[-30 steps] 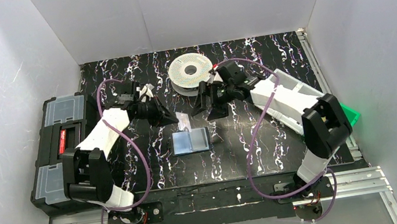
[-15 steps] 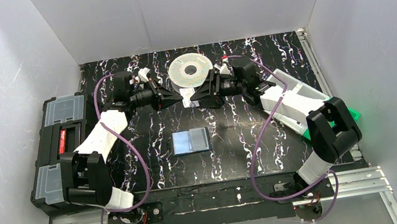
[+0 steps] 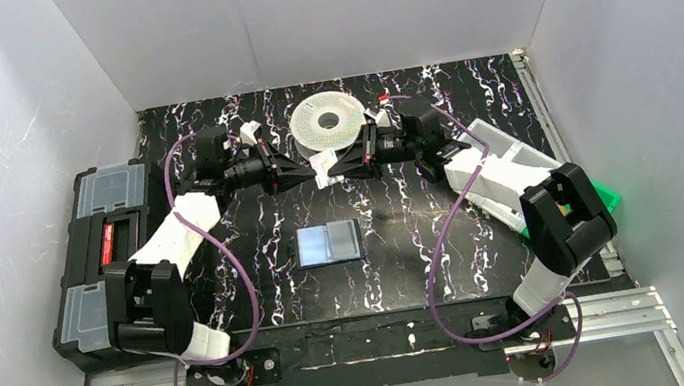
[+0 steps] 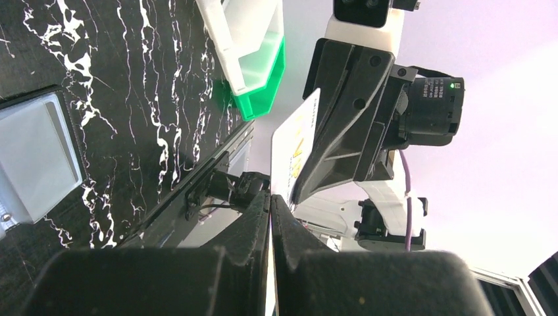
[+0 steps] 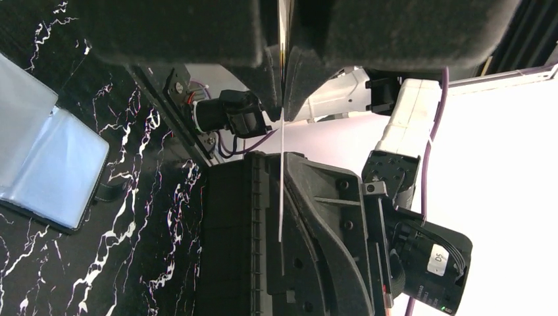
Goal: Take the credit cards out of the card holder
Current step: Place the credit card in the storage box.
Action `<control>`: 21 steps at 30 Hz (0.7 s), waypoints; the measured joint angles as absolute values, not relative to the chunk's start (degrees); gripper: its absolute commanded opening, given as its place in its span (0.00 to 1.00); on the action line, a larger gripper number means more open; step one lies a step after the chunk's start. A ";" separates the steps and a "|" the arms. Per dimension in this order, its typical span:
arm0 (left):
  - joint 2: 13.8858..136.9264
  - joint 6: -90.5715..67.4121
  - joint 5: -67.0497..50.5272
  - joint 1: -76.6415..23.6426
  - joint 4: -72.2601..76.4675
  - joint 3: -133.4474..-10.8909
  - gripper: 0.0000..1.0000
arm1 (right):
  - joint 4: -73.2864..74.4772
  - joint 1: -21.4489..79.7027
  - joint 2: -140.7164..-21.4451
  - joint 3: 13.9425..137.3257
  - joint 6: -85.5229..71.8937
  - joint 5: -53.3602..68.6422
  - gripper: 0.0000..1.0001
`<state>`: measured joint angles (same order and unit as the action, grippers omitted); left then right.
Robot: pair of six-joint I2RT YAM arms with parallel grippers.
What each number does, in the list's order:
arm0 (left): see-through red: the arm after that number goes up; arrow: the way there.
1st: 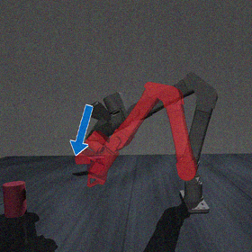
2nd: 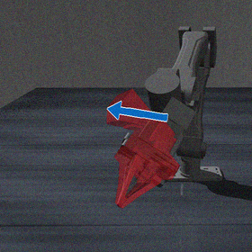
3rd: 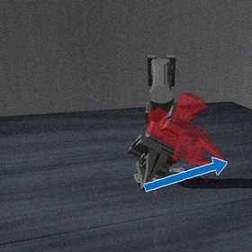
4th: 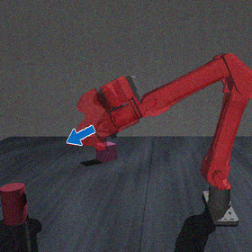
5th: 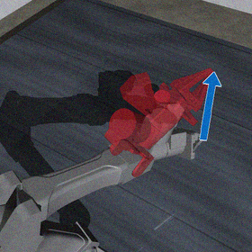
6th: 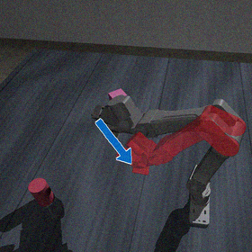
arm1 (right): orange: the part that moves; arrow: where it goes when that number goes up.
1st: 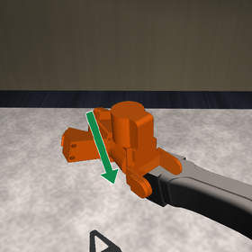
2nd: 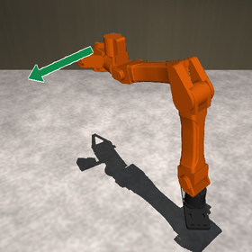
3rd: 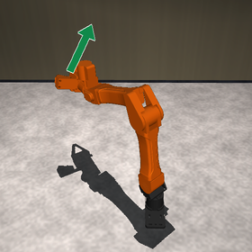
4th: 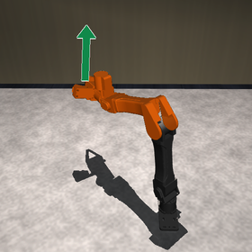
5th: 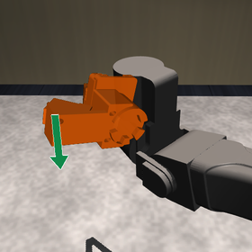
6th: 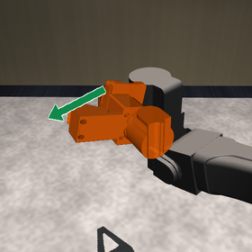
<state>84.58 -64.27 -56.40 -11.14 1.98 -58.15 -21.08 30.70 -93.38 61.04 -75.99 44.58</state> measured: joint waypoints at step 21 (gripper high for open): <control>85.34 -37.87 -41.23 -15.09 -28.51 -68.66 0.98 | 20.53 29.71 -76.20 61.25 -53.01 25.21 0.01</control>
<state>85.34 -37.87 -41.23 -15.09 -28.51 -68.66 20.53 29.71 -76.20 61.25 -53.01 25.21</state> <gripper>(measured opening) 0.981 0.030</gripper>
